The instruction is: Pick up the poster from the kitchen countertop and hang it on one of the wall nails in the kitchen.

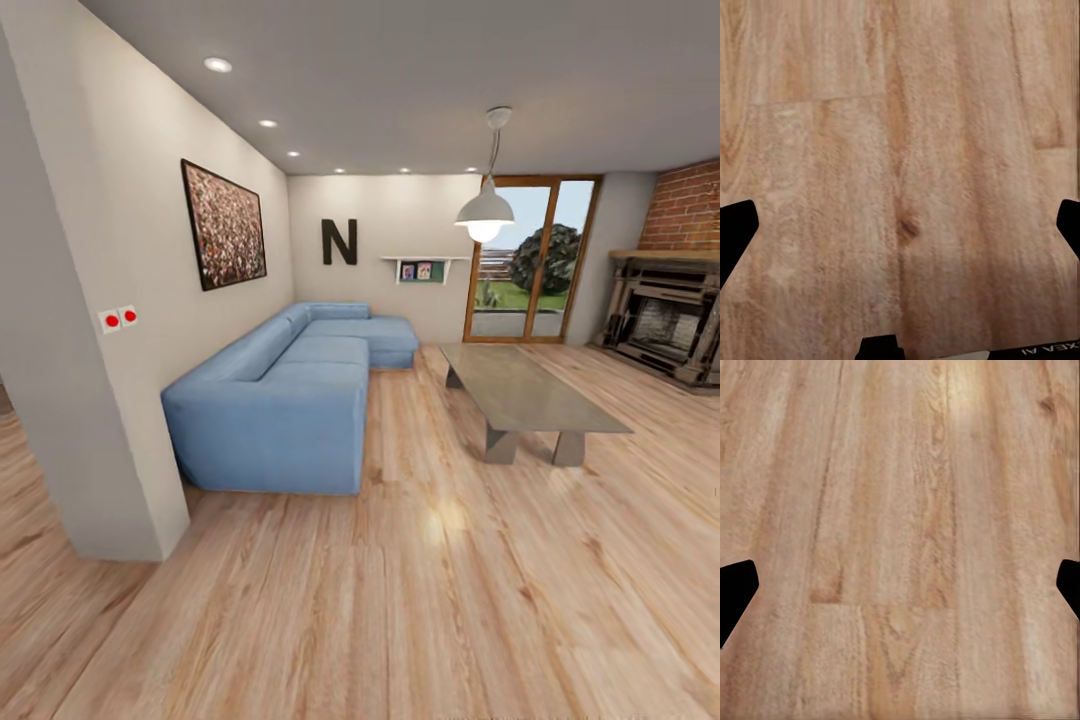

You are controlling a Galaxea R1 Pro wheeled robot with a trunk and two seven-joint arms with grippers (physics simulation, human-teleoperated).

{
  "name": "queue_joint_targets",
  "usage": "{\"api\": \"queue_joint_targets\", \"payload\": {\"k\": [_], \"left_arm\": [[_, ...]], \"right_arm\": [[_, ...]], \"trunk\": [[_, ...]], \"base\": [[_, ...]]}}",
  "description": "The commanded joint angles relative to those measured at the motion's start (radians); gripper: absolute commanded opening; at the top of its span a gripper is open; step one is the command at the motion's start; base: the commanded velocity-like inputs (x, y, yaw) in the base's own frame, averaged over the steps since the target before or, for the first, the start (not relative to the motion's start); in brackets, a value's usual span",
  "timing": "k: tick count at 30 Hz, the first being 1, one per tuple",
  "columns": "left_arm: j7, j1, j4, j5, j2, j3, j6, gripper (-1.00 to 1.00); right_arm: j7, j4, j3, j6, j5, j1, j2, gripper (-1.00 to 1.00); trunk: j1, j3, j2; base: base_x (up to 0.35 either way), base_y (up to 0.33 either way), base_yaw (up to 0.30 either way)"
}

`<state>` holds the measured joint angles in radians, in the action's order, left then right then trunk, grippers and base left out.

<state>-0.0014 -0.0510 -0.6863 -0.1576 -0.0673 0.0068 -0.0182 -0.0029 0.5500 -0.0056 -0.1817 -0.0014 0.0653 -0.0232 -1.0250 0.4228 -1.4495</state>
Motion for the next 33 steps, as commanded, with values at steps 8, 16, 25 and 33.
{"api": "queue_joint_targets", "payload": {"k": [8, 16, 25, 33], "left_arm": [[0.000, -0.001, -0.002, -0.010, 0.000, 0.001, -0.002, 1.00], [0.001, -0.001, 0.025, -0.011, 0.000, -0.003, 0.000, 1.00], [0.001, 0.000, 0.039, -0.011, 0.000, -0.003, 0.050, 1.00], [0.001, 0.000, 0.040, -0.011, 0.000, -0.002, 0.053, 1.00]], "right_arm": [[0.000, -0.001, -0.001, -0.003, 0.000, 0.001, 0.000, 1.00], [0.000, -0.001, -0.001, -0.003, 0.000, 0.001, 0.000, 1.00], [-0.001, -0.001, -0.001, -0.004, 0.000, 0.001, 0.000, 1.00], [-0.001, -0.001, -0.001, -0.004, 0.000, 0.001, 0.000, 1.00]], "trunk": [[0.000, -0.006, -0.001], [0.000, -0.014, -0.001], [0.000, -0.022, -0.001], [0.000, -0.029, -0.001]], "base": [[0.000, 0.000, -0.271], [0.000, 0.000, -0.271], [0.000, 0.000, -0.271], [0.000, 0.000, -0.271]]}}
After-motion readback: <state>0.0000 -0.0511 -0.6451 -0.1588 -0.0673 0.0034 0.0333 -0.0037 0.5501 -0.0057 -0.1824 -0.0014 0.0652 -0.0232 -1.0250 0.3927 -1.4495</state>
